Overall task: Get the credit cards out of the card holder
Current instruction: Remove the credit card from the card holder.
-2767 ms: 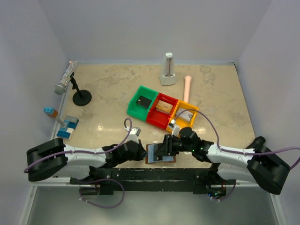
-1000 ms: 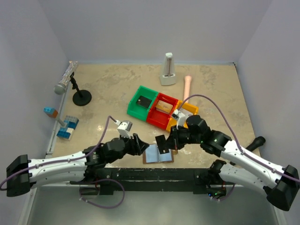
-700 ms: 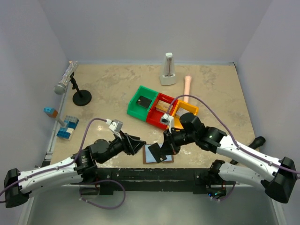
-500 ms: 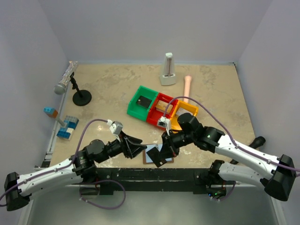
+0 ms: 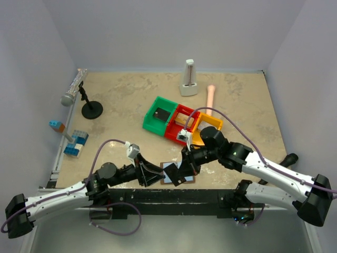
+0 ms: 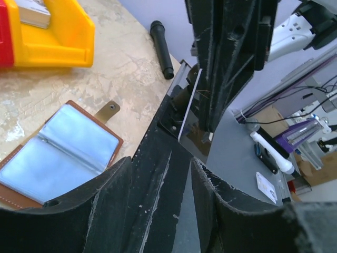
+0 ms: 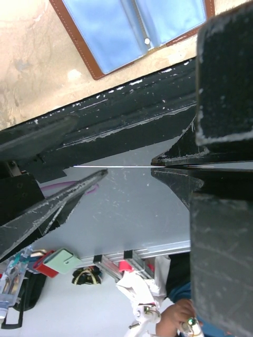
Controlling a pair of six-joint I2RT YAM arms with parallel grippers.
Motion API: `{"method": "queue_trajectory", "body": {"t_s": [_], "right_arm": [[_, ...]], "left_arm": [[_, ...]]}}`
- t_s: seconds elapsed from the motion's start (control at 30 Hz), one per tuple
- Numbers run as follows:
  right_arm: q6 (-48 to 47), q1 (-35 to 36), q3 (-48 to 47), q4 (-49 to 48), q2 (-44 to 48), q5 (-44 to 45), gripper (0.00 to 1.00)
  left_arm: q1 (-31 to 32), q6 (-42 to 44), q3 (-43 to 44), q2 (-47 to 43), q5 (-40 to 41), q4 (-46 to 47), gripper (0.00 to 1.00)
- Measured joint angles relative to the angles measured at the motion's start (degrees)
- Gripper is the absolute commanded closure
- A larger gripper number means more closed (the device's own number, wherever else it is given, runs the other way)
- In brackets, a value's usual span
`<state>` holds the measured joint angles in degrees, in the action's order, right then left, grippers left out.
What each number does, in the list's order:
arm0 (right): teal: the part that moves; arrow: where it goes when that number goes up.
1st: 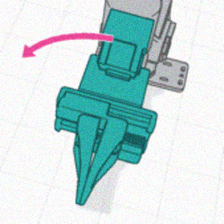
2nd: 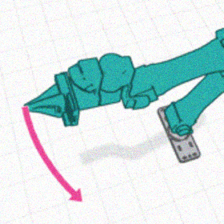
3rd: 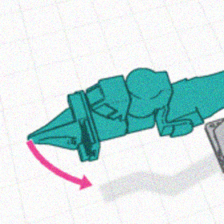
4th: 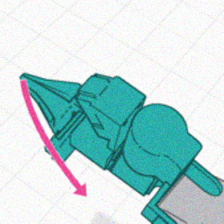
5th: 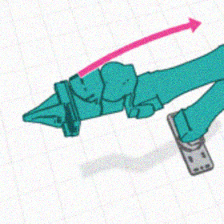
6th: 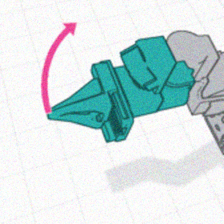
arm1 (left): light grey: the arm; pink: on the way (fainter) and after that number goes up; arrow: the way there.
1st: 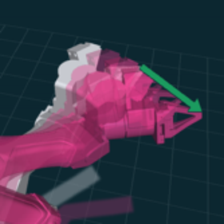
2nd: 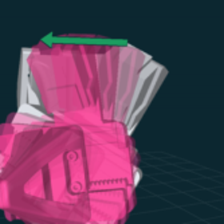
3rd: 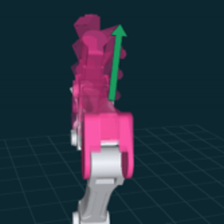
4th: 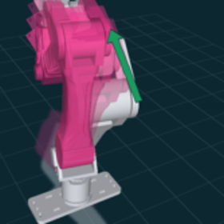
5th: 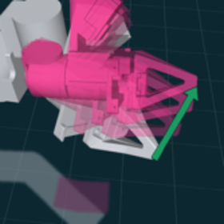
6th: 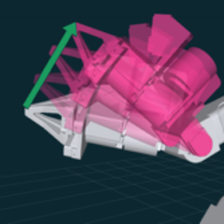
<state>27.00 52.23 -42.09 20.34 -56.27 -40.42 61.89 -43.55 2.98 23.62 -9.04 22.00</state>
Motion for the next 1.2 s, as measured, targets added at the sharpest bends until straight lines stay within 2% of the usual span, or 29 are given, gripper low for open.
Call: {"method": "queue_trajectory", "body": {"t_s": [0.43, 0.83, 1.2], "right_arm": [[0.5, 0.0, 0.0, -1.4, -0.7, -0.1, 1.00], [1.5, 0.0, 0.0, -2.7, -0.7, -0.3, 1.00], [2.0, 0.0, 0.0, -3.7, -1.1, -1.4, 1.00]], "left_arm": [[0.0, -1.7, -0.3, 0.4, -3.8, 7.2, 0.59], [0.0, -1.9, -0.3, 4.8, -5.6, 10.7, 0.63], [0.0, -2.0, -0.3, 5.1, -5.6, 12.0, 0.76]]}}
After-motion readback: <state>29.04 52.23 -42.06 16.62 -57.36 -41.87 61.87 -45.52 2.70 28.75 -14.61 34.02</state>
